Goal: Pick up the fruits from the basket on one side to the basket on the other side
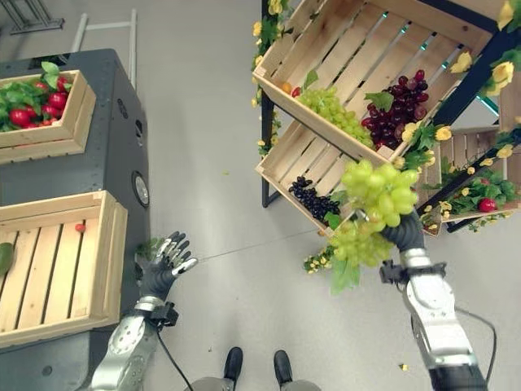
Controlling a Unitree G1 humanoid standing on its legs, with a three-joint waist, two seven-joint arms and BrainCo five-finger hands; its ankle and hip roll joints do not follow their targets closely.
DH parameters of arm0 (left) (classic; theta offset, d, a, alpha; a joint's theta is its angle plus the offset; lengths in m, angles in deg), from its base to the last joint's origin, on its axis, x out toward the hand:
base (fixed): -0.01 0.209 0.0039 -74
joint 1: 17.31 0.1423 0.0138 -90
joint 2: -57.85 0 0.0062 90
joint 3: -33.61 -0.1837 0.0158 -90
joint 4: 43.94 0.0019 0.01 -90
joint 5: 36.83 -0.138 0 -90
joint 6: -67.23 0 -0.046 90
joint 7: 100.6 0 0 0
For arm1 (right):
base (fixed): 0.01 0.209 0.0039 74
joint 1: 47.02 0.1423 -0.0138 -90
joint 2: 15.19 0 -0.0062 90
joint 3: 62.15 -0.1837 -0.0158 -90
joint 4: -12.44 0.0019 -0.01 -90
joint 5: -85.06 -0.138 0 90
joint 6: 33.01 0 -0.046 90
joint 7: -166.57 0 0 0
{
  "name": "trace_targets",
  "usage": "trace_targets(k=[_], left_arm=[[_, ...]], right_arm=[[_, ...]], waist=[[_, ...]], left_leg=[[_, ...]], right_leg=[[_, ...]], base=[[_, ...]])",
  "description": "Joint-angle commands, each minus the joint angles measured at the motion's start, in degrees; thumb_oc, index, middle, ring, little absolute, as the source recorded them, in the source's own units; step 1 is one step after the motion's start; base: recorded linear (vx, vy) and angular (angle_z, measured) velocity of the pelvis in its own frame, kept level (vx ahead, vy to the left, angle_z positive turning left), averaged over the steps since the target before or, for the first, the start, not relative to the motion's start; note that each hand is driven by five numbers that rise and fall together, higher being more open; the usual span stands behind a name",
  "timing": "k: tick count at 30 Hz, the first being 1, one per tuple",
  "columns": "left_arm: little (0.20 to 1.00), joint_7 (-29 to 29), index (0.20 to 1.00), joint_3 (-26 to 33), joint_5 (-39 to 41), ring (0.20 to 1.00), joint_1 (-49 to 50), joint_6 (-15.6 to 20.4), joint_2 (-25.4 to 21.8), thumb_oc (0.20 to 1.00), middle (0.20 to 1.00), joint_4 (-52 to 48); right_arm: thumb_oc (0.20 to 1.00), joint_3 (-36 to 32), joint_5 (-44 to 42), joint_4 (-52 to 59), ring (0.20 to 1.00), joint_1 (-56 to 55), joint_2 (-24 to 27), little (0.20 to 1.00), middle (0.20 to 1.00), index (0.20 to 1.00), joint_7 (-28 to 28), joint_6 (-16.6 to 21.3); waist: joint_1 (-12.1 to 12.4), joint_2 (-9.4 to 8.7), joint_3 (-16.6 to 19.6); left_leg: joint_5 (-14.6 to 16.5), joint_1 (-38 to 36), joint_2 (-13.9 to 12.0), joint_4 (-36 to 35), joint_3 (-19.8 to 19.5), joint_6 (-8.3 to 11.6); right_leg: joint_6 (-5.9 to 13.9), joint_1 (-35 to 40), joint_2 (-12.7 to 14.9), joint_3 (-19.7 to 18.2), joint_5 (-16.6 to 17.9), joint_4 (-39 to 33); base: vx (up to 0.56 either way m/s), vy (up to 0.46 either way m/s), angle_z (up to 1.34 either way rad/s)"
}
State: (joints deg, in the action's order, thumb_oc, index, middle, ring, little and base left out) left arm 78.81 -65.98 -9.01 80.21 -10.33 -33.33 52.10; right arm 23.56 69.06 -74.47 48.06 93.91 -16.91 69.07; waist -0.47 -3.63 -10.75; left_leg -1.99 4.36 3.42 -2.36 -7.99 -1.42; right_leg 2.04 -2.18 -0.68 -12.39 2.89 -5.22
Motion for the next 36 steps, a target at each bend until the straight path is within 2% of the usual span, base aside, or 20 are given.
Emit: trace_targets(k=[1,6,7,15,17,21,25,27,36], left_arm=[[1.0,-1.32,1.0,-1.9,0.6,1.0,-0.97,1.26,-2.52,1.0,1.0,-3.04],[1.0,-1.58,1.0,-4.29,0.87,1.0,-0.78,0.94,-3.57,1.0,1.0,-3.87],[1.0,-1.53,1.0,-4.83,1.3,1.0,-0.53,0.83,-4.1,1.0,1.0,-4.11],[1.0,-1.27,1.0,-6.68,2.71,1.0,-0.59,0.61,-5.23,1.0,1.0,-4.04],[1.0,-1.45,1.0,-7.61,3.16,1.0,-0.82,0.43,-5.79,1.0,1.0,-4.15],[1.0,-1.84,1.0,-9.76,3.92,1.0,-2.09,0.06,-7.81,1.0,1.0,-4.2],[1.0,-2.02,1.0,-10.65,4.72,1.0,-2.83,-0.34,-8.25,1.0,1.0,-4.34],[1.0,-2.23,1.0,-11.39,4.64,1.0,-3.36,-0.71,-8.91,1.0,1.0,-4.66],[1.0,-3.14,1.0,-13.39,4.32,1.0,-2.66,-1.14,-9.87,1.0,1.0,-4.95]], right_arm=[[0.2,-0.99,-5.84,1.02,0.2,5.22,5.02,0.2,0.2,0.2,-1.25,2.81],[0.2,2.84,-9.89,-3.96,0.2,12.46,12.42,0.2,0.2,0.2,-2.1,1.64],[0.2,4.1,-11.44,-5.53,0.2,15.49,15.32,0.2,0.2,0.2,-2.57,1.4],[0.2,9.74,-17.16,-12.58,0.2,25.74,23.33,0.2,0.2,0.2,-3.04,0.67],[0.2,12.97,-18.0,-17.05,0.2,30.23,25.7,0.2,0.2,0.2,-3.49,-0.06],[0.2,24.2,-17.52,-29.11,0.2,45.43,29.3,0.2,0.2,0.2,-4.14,-2.05],[0.2,32.39,-16.44,-37.39,0.2,56.72,28.66,0.2,0.2,0.2,-4.94,-3.31],[0.2,38.01,-13.28,-43.61,0.2,64.63,27.63,0.2,0.2,0.2,-5.41,-4.7],[0.2,43.63,-10.66,-59.47,0.2,75.27,26.69,0.2,0.2,0.2,-6.73,-6.51]], waist=[[1.61,-1.72,3.09],[2.12,-2.1,1.9],[2.28,-2.33,1.35],[2.72,-2.67,0.46],[2.94,-2.71,0.25],[3.52,-3.1,-0.24],[3.28,-2.82,-0.89],[3.35,-2.67,-1.39],[4.07,-2.44,-2.72]], left_leg=[[3.64,5.0,-0.33,3.43,-0.81,2.21],[3.1,6.4,-0.4,3.22,-0.7,2.35],[2.8,6.78,-0.52,2.95,-0.72,2.46],[1.73,7.69,-0.74,1.73,-0.83,2.82],[1.52,7.8,-0.81,1.51,-0.88,2.92],[1.17,8.04,-0.88,1.16,-0.63,3.23],[0.83,8.55,-1.02,1.04,-0.43,3.34],[0.47,9.09,-1.13,0.84,-0.38,3.46],[-0.05,10.19,-0.96,0.67,-1.2,3.82]], right_leg=[[3.04,-3.57,-1.9,0.03,-3.92,1.95],[3.36,-5.25,-1.45,0.21,-3.16,1.98],[3.53,-5.79,-1.28,0.3,-2.87,1.85],[3.86,-7.03,-0.92,0.42,-2.23,1.32],[3.9,-7.2,-0.88,0.51,-2.09,1.17],[3.94,-7.69,-0.91,0.23,-1.76,1.04],[4.0,-8.52,-1.03,0.16,-1.32,1.04],[4.09,-9.19,-0.99,0.3,-1.07,0.98],[3.78,-10.0,-0.78,1.41,-1.33,0.98]], base=[[-0.05,0.036,-0.04],[-0.03,0.027,-0.02],[-0.04,0.026,0.01],[-0.01,0.008,0.0],[-0.02,0.015,-0.04],[-0.04,0.02,0.0],[-0.04,0.013,0.01],[-0.04,0.013,-0.02],[0.01,-0.003,0.01]])
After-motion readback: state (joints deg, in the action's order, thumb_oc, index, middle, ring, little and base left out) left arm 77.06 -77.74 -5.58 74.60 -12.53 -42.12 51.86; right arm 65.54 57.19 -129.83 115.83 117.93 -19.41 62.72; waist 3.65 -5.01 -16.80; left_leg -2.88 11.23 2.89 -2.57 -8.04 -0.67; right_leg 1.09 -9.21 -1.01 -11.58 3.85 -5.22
